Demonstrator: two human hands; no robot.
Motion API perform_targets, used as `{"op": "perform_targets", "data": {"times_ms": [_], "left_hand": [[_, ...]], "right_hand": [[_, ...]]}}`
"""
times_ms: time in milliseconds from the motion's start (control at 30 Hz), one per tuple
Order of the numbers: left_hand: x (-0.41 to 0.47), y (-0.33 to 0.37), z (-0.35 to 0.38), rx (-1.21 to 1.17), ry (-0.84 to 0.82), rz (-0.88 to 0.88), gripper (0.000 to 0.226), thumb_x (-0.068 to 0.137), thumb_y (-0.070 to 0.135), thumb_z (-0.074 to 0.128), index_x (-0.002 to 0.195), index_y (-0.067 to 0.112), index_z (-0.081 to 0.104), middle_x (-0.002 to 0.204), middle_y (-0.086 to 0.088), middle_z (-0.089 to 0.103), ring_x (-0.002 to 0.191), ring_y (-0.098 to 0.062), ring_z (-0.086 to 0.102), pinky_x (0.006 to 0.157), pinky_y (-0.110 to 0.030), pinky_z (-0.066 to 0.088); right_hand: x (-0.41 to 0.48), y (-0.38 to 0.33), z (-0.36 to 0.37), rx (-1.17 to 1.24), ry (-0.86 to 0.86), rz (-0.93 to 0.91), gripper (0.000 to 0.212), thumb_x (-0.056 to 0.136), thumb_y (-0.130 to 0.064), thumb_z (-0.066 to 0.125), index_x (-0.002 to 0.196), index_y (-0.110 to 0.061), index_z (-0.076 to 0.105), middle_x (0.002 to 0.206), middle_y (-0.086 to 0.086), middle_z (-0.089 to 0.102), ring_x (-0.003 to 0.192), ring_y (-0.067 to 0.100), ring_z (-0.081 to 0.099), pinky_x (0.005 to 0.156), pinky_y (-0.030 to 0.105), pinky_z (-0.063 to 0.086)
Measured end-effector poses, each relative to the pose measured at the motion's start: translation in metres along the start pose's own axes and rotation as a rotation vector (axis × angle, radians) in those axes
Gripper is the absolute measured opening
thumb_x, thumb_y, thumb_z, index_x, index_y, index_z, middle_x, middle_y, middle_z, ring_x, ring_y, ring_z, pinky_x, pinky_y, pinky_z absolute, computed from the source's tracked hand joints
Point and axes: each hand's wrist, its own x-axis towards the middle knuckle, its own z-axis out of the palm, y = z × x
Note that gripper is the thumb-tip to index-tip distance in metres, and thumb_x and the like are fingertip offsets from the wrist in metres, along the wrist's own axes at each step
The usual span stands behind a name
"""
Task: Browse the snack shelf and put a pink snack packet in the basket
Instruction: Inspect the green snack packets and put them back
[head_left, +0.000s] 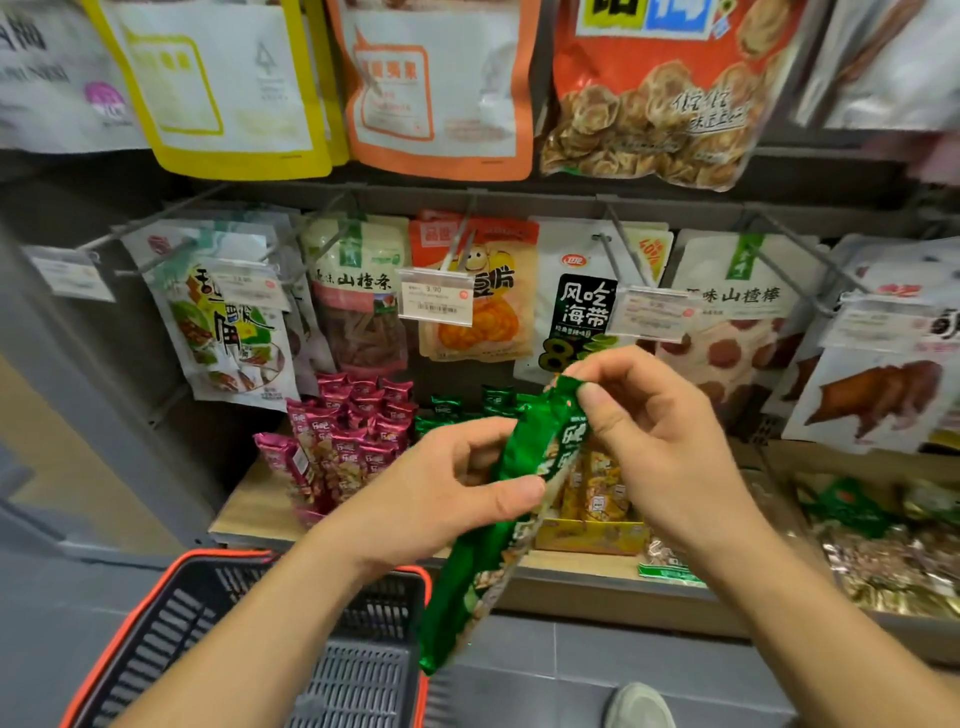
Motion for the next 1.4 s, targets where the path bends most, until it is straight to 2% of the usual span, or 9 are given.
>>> {"op": "perform_targets", "data": {"times_ms": [67, 200, 267, 500, 800, 1033, 1167, 1267, 1400], "left_hand": [[0.001, -0.001, 0.006, -0.059, 0.111, 0.004, 0.039, 0.073, 0.015, 0.075, 0.111, 0.015, 0.067, 0.106, -0.002, 0.073, 0.095, -0.01, 0.066, 0.081, -0.024, 0.051], [0.001, -0.005, 0.002, -0.212, 0.231, 0.057, 0.046, 0.062, 0.02, 0.082, 0.106, 0.015, 0.069, 0.1, -0.007, 0.073, 0.093, -0.02, 0.067, 0.079, -0.034, 0.054], [0.002, -0.004, 0.002, -0.287, 0.284, 0.075, 0.039, 0.059, 0.022, 0.083, 0.096, 0.024, 0.072, 0.097, -0.008, 0.072, 0.092, -0.024, 0.066, 0.079, -0.038, 0.055], [-0.002, 0.005, -0.021, -0.207, 0.419, 0.113, 0.078, 0.052, 0.017, 0.086, 0.125, 0.028, 0.061, 0.085, -0.001, 0.068, 0.079, -0.017, 0.064, 0.072, -0.031, 0.056], [-0.004, 0.007, -0.033, -0.329, 0.482, 0.129, 0.025, 0.063, 0.013, 0.081, 0.088, 0.018, 0.079, 0.076, -0.001, 0.066, 0.068, -0.01, 0.063, 0.063, -0.02, 0.053], [-0.003, 0.003, -0.033, -0.33, 0.519, 0.115, 0.016, 0.07, 0.015, 0.068, 0.083, 0.016, 0.079, 0.068, 0.0, 0.062, 0.063, -0.009, 0.059, 0.058, -0.018, 0.051], [-0.002, 0.002, -0.033, -0.399, 0.462, 0.12, 0.025, 0.078, 0.016, 0.061, 0.097, 0.016, 0.077, 0.09, -0.008, 0.068, 0.082, -0.014, 0.064, 0.072, -0.024, 0.055], [0.0, 0.0, -0.033, -0.339, 0.494, 0.104, 0.031, 0.083, 0.018, 0.059, 0.112, 0.017, 0.072, 0.105, -0.012, 0.069, 0.093, -0.016, 0.065, 0.08, -0.025, 0.055], [0.005, -0.001, -0.03, -0.126, 0.575, 0.046, 0.026, 0.098, 0.012, 0.049, 0.107, 0.021, 0.072, 0.103, -0.003, 0.074, 0.097, -0.012, 0.068, 0.08, -0.024, 0.055]], "right_hand": [[-0.001, 0.001, 0.003, 0.096, -0.011, 0.058, 0.011, 0.092, -0.019, 0.063, 0.103, -0.019, 0.064, 0.096, -0.004, 0.067, 0.088, 0.007, 0.063, 0.073, 0.029, 0.054], [-0.011, 0.015, 0.013, 0.214, -0.268, 0.39, 0.073, 0.076, -0.068, 0.059, 0.14, -0.04, 0.038, 0.123, -0.012, 0.063, 0.109, 0.001, 0.063, 0.09, 0.033, 0.055], [-0.019, 0.02, 0.021, 0.131, -0.435, 0.428, 0.09, 0.074, -0.07, 0.061, 0.149, -0.041, 0.021, 0.128, -0.016, 0.062, 0.115, 0.001, 0.06, 0.101, 0.037, 0.049], [-0.015, 0.015, 0.018, 0.008, -0.698, 0.434, 0.024, 0.093, -0.027, 0.062, 0.116, -0.026, 0.053, 0.099, 0.001, 0.069, 0.092, 0.016, 0.065, 0.092, 0.046, 0.053], [-0.013, 0.01, 0.013, 0.098, -0.785, 0.535, 0.021, 0.096, -0.016, 0.057, 0.114, -0.006, 0.05, 0.093, 0.012, 0.067, 0.083, 0.018, 0.065, 0.082, 0.037, 0.055], [-0.016, 0.009, 0.012, 0.087, -0.707, 0.552, 0.035, 0.088, -0.029, 0.07, 0.116, -0.017, 0.053, 0.1, 0.015, 0.072, 0.089, 0.025, 0.071, 0.086, 0.045, 0.057], [-0.024, 0.01, 0.018, 0.158, -0.637, 0.628, 0.053, 0.079, -0.046, 0.075, 0.12, -0.033, 0.045, 0.098, 0.005, 0.074, 0.075, 0.031, 0.072, 0.068, 0.038, 0.059], [-0.027, 0.01, 0.025, 0.072, -0.538, 0.523, 0.042, 0.077, -0.069, 0.055, 0.104, -0.038, 0.047, 0.076, 0.004, 0.07, 0.058, 0.025, 0.067, 0.053, 0.031, 0.053], [-0.031, 0.015, 0.03, -0.059, -0.4, 0.409, 0.036, 0.086, -0.069, 0.035, 0.09, -0.036, 0.05, 0.068, 0.003, 0.058, 0.054, 0.027, 0.066, 0.055, 0.047, 0.055]]}}
